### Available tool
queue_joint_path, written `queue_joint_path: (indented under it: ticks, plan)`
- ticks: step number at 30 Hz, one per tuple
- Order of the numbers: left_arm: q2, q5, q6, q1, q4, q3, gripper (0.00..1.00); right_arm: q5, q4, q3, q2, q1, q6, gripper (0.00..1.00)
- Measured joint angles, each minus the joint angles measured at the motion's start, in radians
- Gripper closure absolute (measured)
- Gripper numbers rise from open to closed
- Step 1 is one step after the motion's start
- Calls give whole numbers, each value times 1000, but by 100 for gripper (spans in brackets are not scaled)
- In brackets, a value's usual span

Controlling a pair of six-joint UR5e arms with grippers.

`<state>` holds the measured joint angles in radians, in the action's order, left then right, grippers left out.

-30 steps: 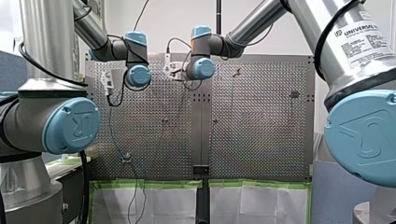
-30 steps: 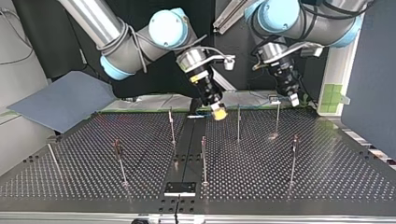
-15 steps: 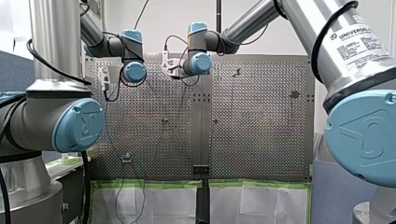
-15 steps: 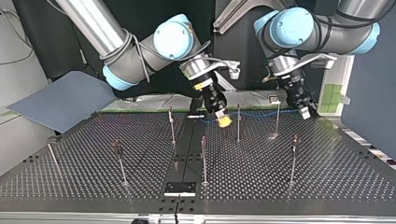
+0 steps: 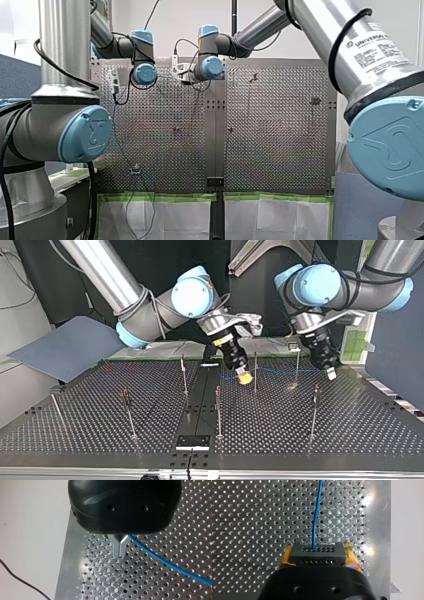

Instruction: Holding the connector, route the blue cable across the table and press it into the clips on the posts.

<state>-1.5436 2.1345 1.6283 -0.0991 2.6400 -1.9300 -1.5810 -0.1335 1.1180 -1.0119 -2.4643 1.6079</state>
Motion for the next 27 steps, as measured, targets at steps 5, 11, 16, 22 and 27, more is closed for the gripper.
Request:
queue_joint_path:
  ticks: [5, 11, 16, 22, 27]
  plan:
    - [-1, -21, 2, 18, 0, 5, 100, 2, 16, -42, 24, 2, 5, 100]
    - [-24, -54, 14, 38, -6, 14, 100, 8, 35, -90, 46, 4, 9, 100]
    - [-45, -78, 26, 52, -22, 21, 100, 11, 43, -132, 61, 7, 13, 100]
    - [-48, -90, 34, 71, -34, 24, 100, 20, 50, -165, 78, 8, 14, 100]
    - [-48, -95, 36, 81, -32, 25, 100, 21, 52, -175, 94, 3, 13, 100]
